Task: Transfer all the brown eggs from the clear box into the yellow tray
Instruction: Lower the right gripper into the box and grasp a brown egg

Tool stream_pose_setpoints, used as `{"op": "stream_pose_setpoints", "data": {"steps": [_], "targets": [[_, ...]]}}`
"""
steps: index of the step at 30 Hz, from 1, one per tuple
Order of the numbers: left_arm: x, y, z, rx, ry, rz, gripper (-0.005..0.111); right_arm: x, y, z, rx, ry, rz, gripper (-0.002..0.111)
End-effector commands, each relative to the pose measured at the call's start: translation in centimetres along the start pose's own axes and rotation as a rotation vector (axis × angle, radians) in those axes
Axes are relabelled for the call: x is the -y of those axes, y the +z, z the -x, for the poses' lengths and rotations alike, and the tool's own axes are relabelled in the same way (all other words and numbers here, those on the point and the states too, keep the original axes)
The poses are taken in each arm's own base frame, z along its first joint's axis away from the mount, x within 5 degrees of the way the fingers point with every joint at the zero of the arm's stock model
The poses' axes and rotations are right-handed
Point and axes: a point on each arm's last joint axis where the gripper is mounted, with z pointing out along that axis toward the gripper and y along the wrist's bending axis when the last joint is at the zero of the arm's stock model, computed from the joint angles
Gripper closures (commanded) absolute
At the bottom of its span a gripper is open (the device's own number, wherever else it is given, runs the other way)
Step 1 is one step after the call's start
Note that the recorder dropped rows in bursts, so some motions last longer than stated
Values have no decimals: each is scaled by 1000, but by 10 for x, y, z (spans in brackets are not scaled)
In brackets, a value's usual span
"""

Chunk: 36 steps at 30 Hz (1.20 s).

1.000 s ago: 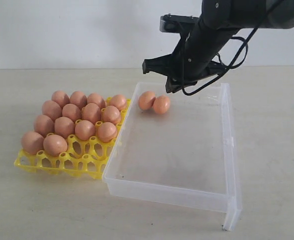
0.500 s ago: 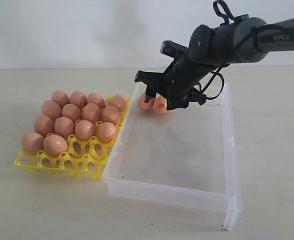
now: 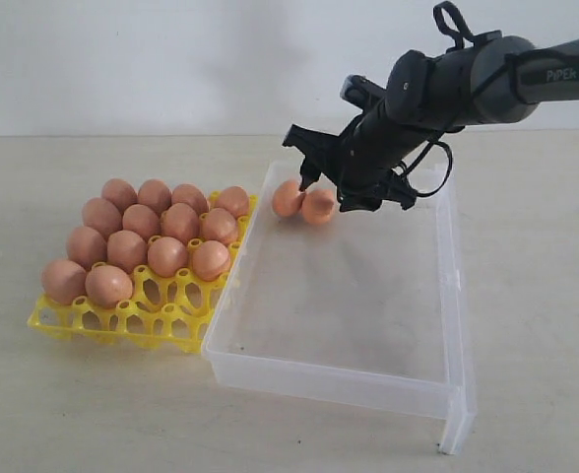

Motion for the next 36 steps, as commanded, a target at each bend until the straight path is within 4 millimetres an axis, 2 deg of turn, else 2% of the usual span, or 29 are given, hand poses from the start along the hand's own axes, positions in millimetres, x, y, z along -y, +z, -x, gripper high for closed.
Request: {"op": "stream_pose_setpoints", "data": {"steps": [1, 11, 17, 24, 26, 27, 30, 36], "targets": [[0, 0, 0, 8, -12, -1, 111, 17, 13, 3, -16, 98, -33, 49], [0, 0, 0, 8, -12, -1, 111, 12, 15, 7, 35, 116, 25, 49], [0, 0, 0, 8, -12, -1, 111, 17, 29, 5, 48, 208, 49, 49], [0, 0, 0, 8, -12, -1, 111, 23, 41, -4, -24, 200, 25, 49], [0, 0, 0, 8, -12, -1, 111, 23, 41, -4, -17, 202, 27, 57], [0, 0, 0, 8, -12, -1, 111, 23, 41, -4, -17, 202, 27, 67], [0, 0, 0, 8, -12, -1, 111, 23, 41, -4, -18, 219, 28, 106], [0, 0, 0, 8, -12, -1, 111, 21, 37, -2, -11, 290, 34, 109]]}}
